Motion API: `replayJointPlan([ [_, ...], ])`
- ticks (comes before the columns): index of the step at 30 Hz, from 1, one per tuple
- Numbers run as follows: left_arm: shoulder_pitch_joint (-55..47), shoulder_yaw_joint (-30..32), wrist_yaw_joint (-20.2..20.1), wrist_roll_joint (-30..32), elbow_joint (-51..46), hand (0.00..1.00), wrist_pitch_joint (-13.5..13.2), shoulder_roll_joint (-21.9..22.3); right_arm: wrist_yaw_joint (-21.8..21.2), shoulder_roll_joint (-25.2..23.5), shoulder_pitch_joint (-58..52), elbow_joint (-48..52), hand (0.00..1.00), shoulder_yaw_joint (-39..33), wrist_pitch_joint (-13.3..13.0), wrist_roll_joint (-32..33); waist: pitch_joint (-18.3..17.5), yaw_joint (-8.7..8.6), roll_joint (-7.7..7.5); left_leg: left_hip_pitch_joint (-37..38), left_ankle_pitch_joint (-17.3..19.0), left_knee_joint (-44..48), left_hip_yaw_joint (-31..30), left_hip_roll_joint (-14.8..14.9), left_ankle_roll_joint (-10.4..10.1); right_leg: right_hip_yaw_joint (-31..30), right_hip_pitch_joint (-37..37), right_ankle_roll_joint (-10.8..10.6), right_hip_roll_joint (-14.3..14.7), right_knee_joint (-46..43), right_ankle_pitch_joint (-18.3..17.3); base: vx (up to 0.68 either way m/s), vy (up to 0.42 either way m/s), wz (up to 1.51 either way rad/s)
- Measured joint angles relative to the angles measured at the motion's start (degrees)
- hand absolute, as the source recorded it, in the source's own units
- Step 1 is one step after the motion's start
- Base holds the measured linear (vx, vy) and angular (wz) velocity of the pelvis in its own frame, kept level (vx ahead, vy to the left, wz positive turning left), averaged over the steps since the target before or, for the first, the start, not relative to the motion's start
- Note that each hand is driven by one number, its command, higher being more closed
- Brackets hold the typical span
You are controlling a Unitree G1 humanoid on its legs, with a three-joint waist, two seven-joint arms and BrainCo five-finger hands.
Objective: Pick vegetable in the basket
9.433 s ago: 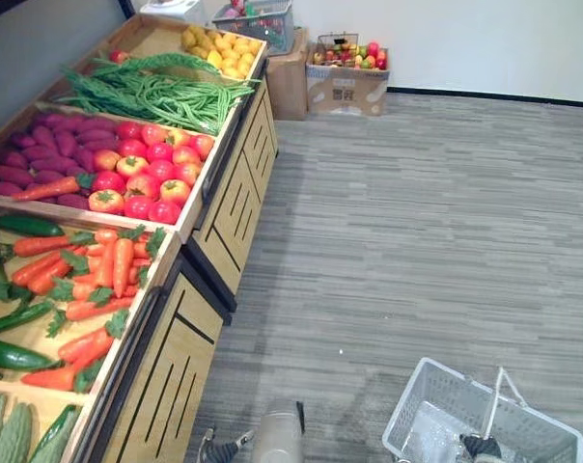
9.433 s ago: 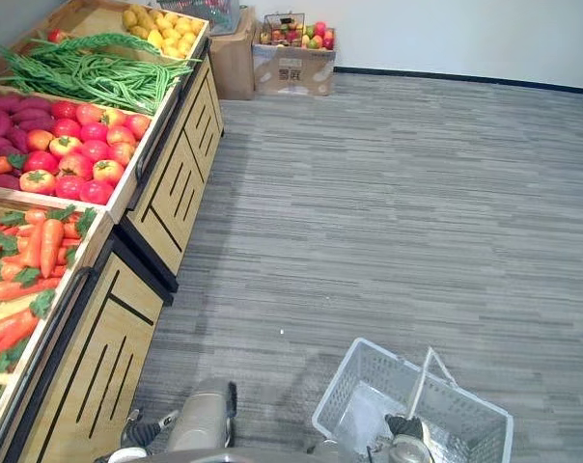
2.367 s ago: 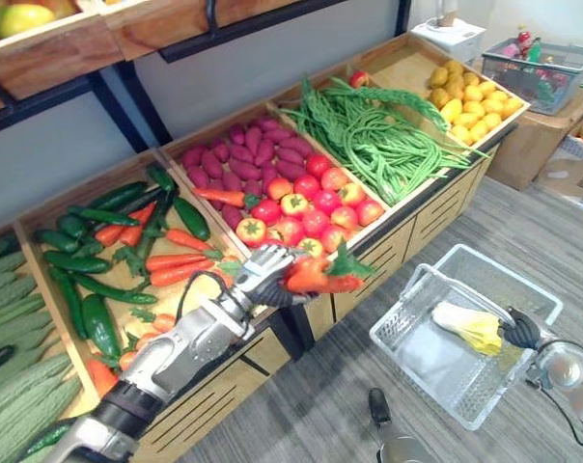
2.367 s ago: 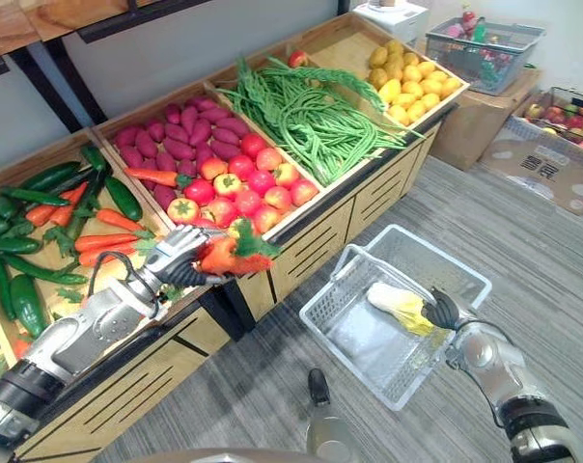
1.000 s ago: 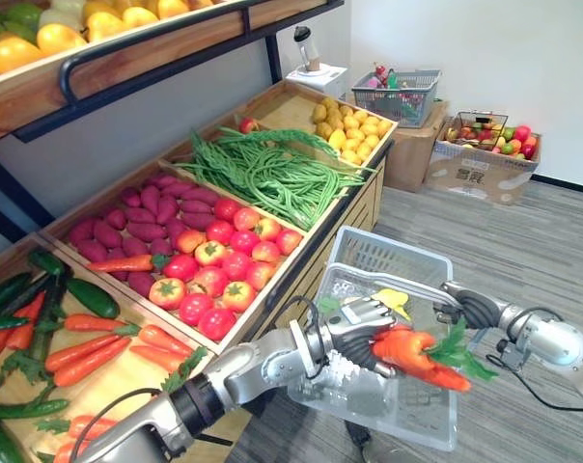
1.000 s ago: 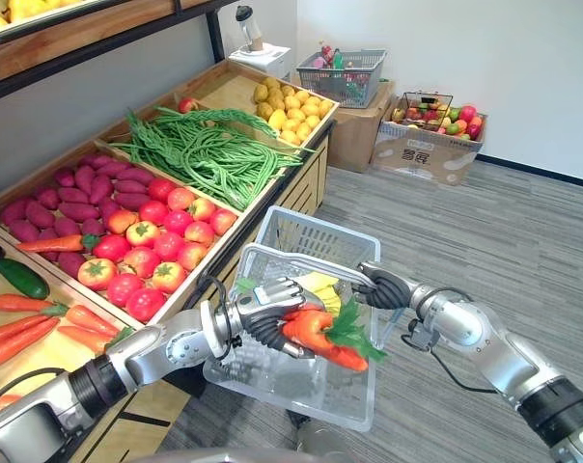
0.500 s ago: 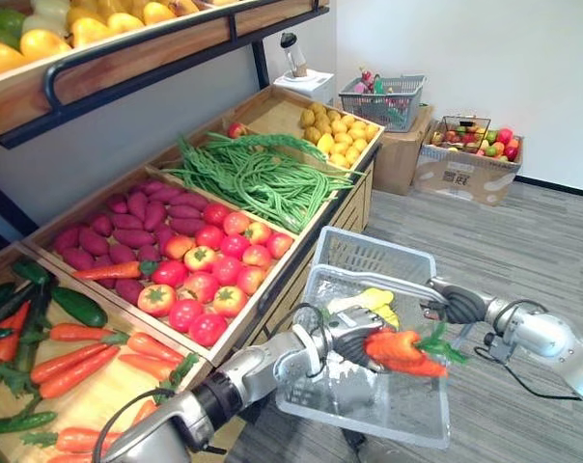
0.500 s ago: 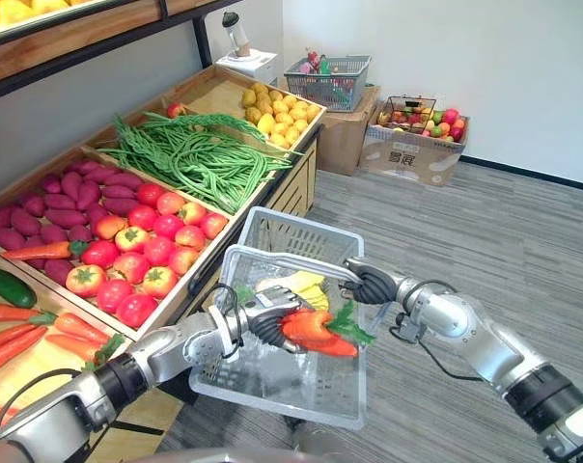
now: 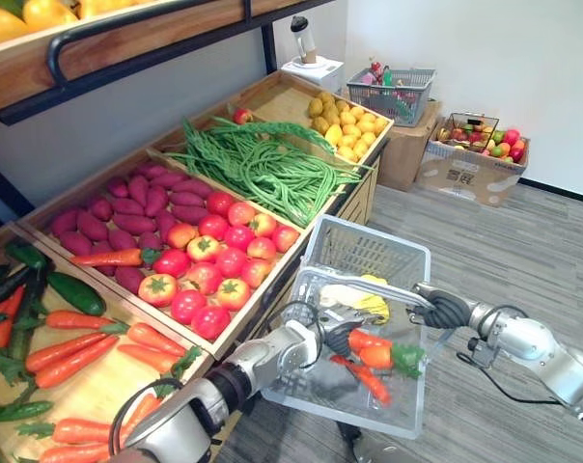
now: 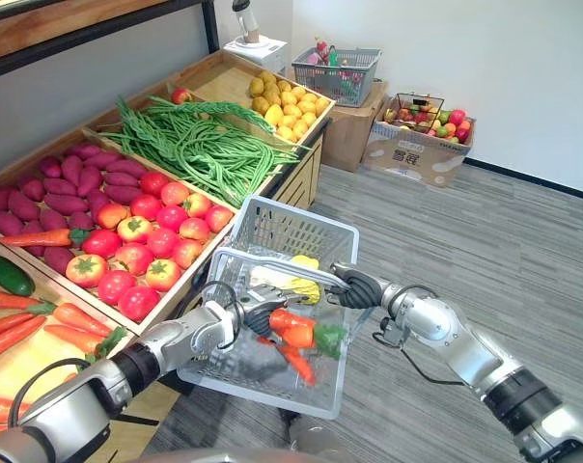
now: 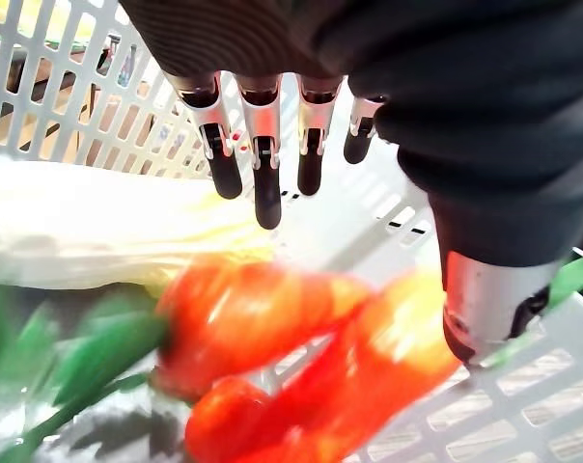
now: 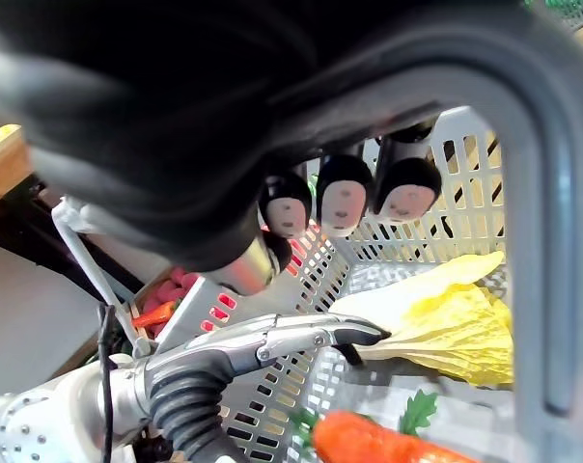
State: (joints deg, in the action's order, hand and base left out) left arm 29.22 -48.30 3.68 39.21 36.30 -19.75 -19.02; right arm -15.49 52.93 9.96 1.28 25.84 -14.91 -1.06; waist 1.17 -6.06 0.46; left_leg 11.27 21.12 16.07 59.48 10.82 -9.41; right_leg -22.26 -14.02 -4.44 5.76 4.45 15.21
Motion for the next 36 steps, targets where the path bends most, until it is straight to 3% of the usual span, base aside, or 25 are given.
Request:
replayJointPlan([
  [10,1.56,0.42,0.01,-0.14,0.07,0.00,0.27,0.89,-0.01,-0.43,0.45,-2.46,1.00,-0.05,0.46,0.01,2.75,-0.25,-0.30,0.10,-0.29,-0.64,-1.68,-0.32,0.37,1.19,1.33,-0.22,-0.97,1.47,0.21,0.02,-0.038,0.08],
  [16,1.64,0.18,-0.08,-0.93,-11.18,0.00,-0.32,-0.36,-0.01,-0.63,-0.05,-5.08,1.00,-0.62,0.76,-0.09,3.01,0.09,-0.24,-0.25,-0.54,-0.97,-3.68,-0.33,0.77,3.45,1.93,-0.21,-1.85,1.45,0.19,0.02,-0.040,0.19],
  [21,1.57,-2.47,-1.77,-5.47,-20.96,0.00,-1.83,-3.92,0.13,-4.00,-1.16,-8.78,1.00,-3.85,0.91,-1.25,3.15,0.22,-0.27,-1.10,-0.79,-0.80,-6.29,-0.21,1.19,6.20,2.38,0.12,-2.95,1.36,-0.15,0.00,-0.046,0.28],
  [23,1.10,-4.66,-2.69,-7.73,-26.89,0.00,-3.48,-6.00,0.76,-5.73,-1.42,-11.88,1.00,-5.82,1.47,-1.45,3.18,1.53,-0.23,-1.16,-0.84,-0.73,-7.04,-0.13,1.28,7.10,2.72,0.34,-3.25,1.29,-0.39,-0.01,-0.057,0.22],
  [26,0.04,-5.89,-3.51,-9.93,-32.19,0.00,-4.97,-6.78,2.27,-7.21,-2.29,-14.61,1.00,-8.05,2.29,-2.87,3.19,1.80,-0.22,-1.26,-0.89,-0.57,-8.74,0.09,1.36,8.91,3.52,0.55,-3.71,1.15,-1.11,0.00,-0.050,0.30],
  [30,-0.85,-8.05,-4.96,-12.93,-40.41,0.00,-6.59,-12.40,3.68,-8.57,-3.03,-18.39,1.00,-11.37,3.00,-5.52,3.17,2.63,-0.21,-2.56,-0.91,0.28,-11.54,0.48,1.42,11.36,3.39,0.84,-4.55,0.07,-2.10,-0.01,-0.029,0.32],
  [36,-4.28,-8.38,-6.43,-16.21,-47.97,0.00,-7.25,-17.57,6.09,-10.22,-4.41,-23.92,1.00,-18.00,4.39,-6.96,3.12,3.85,0.21,-4.36,-1.30,0.59,-15.27,0.34,2.06,15.08,3.45,0.47,-6.09,-0.73,-2.39,-0.01,-0.007,0.36],
])
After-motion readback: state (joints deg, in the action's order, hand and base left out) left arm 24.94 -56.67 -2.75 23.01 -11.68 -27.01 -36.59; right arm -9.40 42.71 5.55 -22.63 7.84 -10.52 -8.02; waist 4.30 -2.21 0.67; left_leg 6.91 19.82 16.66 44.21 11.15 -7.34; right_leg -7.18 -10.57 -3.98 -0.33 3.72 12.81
